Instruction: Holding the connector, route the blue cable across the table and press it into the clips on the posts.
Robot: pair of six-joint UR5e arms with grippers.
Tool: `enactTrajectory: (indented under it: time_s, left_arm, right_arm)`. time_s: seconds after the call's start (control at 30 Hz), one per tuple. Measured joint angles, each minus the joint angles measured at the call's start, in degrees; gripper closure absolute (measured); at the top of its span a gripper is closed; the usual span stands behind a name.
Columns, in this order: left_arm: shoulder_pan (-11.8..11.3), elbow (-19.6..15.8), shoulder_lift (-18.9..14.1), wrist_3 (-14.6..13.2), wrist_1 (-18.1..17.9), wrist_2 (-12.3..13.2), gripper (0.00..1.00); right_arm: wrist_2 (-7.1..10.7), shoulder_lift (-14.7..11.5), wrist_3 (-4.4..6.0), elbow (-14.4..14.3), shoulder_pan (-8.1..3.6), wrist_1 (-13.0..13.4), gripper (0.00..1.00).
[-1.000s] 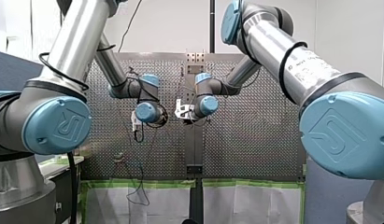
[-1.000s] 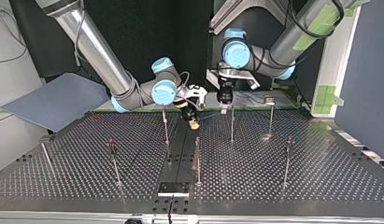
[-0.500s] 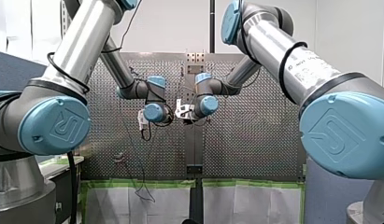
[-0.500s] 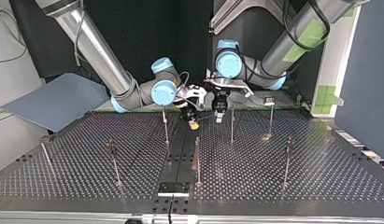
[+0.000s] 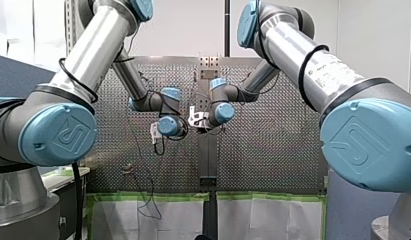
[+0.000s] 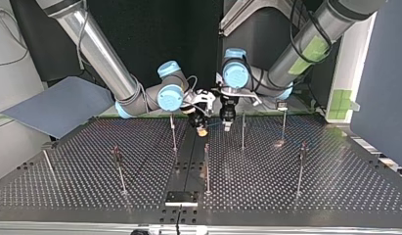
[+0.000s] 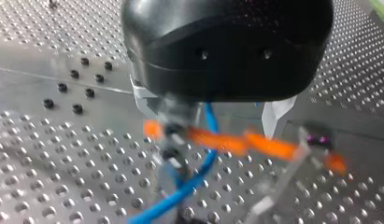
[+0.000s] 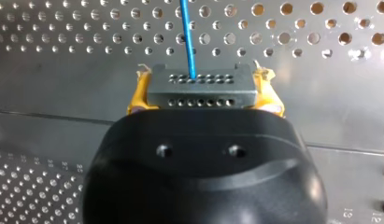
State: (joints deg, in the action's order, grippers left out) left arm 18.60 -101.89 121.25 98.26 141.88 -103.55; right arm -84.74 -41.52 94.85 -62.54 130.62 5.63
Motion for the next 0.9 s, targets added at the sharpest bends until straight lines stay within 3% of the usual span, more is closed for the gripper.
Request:
enactTrajectory:
  time_s: [0.2, 0.23, 0.27, 0.3, 0.37, 0.4, 0.43, 0.47, 0.53, 0.9]
  left_arm:
    - [0.05, 0.53, 0.63, 0.06, 0.01, -2.16, 0.03]
    - [0.1, 0.54, 0.65, 0.06, 0.05, -2.62, 0.14]
    - [0.17, 0.55, 0.65, 0.07, 0.09, -3.28, 0.32]
    - [0.22, 0.55, 0.66, 0.07, 0.11, -3.77, 0.32]
    - [0.34, 0.55, 0.66, 0.08, 0.14, -4.96, 0.64]
    - [0.4, 0.56, 0.66, 0.08, 0.15, -5.46, 0.64]
    - [0.47, 0.56, 0.66, 0.08, 0.14, -5.88, 0.77]
    - [0.6, 0.56, 0.67, 0.08, 0.11, -6.3, 0.96]
    - [0.78, 0.57, 0.67, 0.08, 0.1, -6.67, 1.0]
    - [1.31, 0.57, 0.62, 0.15, 0.75, -7.23, 1.0]
  right_arm:
    - [0.01, -0.01, 0.0, 0.0, -0.1, 0.0, 1.0]
    - [0.01, -0.01, 0.0, 0.01, -0.1, 0.0, 1.0]
    - [0.01, -0.02, 0.0, 0.01, -0.11, 0.01, 1.0]
    - [0.0, -0.01, 0.0, 0.02, -0.12, 0.0, 1.0]
    - [0.01, -0.01, 0.0, 0.01, -0.13, 0.0, 1.0]
    - [0.0, -0.01, 0.0, 0.01, -0.13, 0.0, 1.0]
    - [0.01, -0.01, 0.0, 0.01, -0.13, 0.0, 1.0]
    - [0.01, -0.01, 0.0, 0.01, -0.13, 0.0, 1.0]
    - [0.0, -0.01, 0.0, 0.02, -0.13, 0.0, 1.0]
    - [0.09, -0.02, -0.31, 0.04, -0.14, -0.19, 1.0]
